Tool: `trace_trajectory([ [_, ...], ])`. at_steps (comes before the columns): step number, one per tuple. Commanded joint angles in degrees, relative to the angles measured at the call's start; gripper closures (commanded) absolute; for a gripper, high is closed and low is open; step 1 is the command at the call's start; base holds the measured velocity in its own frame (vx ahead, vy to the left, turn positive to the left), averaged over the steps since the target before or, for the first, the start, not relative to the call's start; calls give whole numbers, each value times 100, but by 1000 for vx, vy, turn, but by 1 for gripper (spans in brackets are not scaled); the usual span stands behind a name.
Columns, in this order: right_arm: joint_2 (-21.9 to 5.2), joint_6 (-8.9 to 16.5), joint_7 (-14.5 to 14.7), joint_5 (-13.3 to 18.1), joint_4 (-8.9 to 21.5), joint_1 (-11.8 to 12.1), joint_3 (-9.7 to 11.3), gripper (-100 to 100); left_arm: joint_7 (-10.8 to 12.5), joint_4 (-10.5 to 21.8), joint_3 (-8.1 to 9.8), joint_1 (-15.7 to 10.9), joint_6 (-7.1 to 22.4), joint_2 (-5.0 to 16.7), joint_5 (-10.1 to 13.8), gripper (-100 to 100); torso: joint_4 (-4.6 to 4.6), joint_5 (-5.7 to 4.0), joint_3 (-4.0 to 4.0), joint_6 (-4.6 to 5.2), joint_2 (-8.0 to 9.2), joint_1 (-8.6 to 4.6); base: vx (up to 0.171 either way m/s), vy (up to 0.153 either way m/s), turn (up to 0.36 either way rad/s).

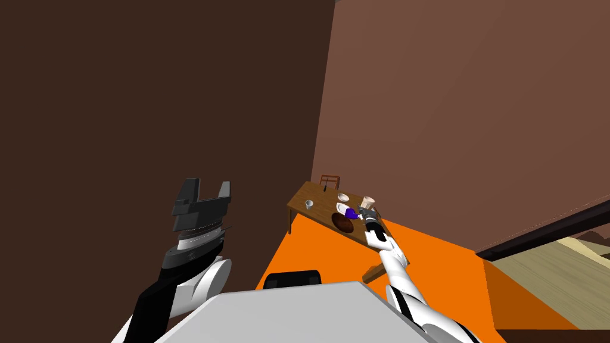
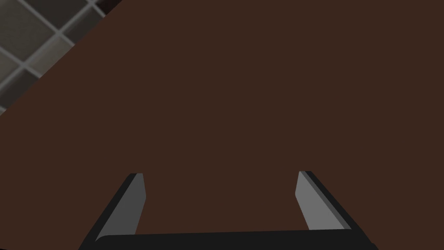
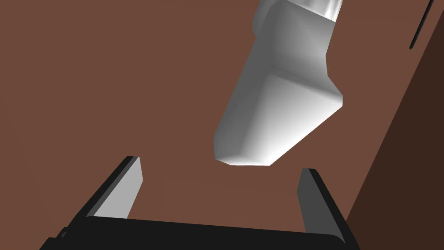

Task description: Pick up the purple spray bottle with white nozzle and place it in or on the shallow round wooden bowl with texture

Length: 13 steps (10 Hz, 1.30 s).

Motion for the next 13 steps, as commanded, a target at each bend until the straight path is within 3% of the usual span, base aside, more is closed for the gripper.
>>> trace_trajectory([
  [1,-180,232,-116,-10,-18,-124,80,-100,0,0,0,0,0,0,0,0,0,0,0,0,0,0,-26,1,-62],
  [4,-435,591,-272,-22,-98,-301,203,-100,0,0,0,0,0,0,0,0,2,0,4,0,7,0,-31,1,-25],
  [11,-435,591,-272,-22,-98,-301,203,-100,0,0,0,0,0,0,0,0,-1,-1,-2,-1,-3,1,-3,-1,7],
  [12,-435,592,-272,-22,-98,-301,203,0,0,0,0,0,0,0,0,0,-1,-1,-2,-1,-4,0,0,0,0],
  [13,-435,592,-272,-22,-98,-301,203,0,0,0,0,0,0,0,0,0,-2,-1,-3,-1,-5,1,0,0,0],
])
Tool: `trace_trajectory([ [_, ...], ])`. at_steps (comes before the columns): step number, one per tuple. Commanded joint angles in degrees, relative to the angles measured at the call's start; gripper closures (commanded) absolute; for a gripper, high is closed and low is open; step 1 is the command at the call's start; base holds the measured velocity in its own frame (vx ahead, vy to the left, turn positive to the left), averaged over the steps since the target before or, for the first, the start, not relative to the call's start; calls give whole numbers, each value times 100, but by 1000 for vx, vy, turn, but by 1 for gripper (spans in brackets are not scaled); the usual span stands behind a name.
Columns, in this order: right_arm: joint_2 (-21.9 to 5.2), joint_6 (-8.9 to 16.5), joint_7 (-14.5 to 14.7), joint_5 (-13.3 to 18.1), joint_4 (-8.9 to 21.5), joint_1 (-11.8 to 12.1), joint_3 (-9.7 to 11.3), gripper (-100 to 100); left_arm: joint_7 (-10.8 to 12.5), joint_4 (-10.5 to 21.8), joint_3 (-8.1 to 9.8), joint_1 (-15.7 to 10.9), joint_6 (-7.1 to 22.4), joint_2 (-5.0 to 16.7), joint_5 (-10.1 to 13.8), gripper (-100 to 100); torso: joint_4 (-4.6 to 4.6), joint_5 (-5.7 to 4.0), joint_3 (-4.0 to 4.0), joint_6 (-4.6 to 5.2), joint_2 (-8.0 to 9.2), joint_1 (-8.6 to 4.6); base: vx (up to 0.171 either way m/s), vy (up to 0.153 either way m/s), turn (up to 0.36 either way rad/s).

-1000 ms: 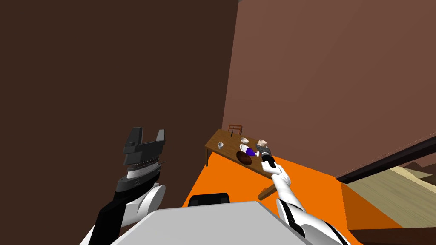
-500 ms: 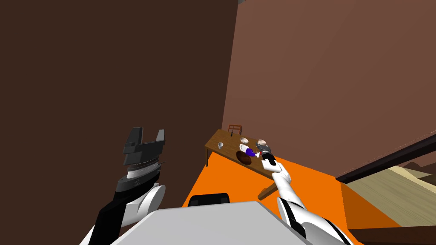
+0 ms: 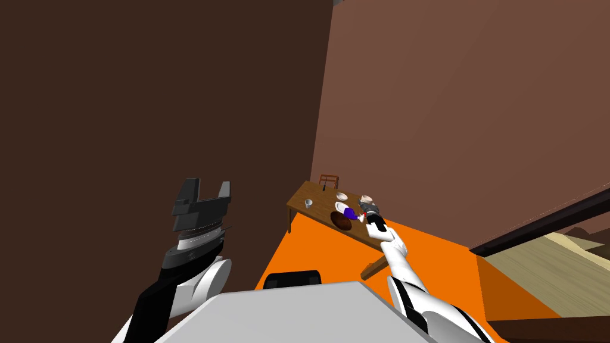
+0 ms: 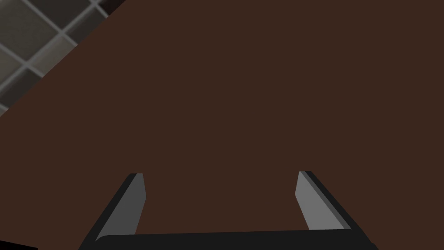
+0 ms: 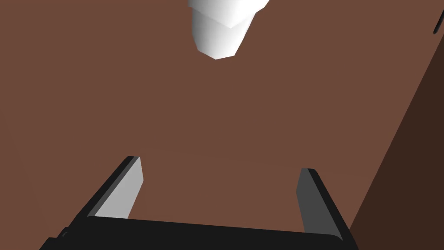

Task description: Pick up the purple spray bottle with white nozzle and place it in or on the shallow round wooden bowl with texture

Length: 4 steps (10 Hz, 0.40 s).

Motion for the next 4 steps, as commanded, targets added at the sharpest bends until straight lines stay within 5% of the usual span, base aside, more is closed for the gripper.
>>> trace_trajectory([
  [1,0,0,0,0,0,0,0,0,0,0,0,0,0,0,0,0,0,0,0,0,0,0,0,0,0],
  [4,0,0,0,0,0,0,0,0,0,0,0,0,0,0,0,0,0,0,0,0,0,0,0,0,0],
])
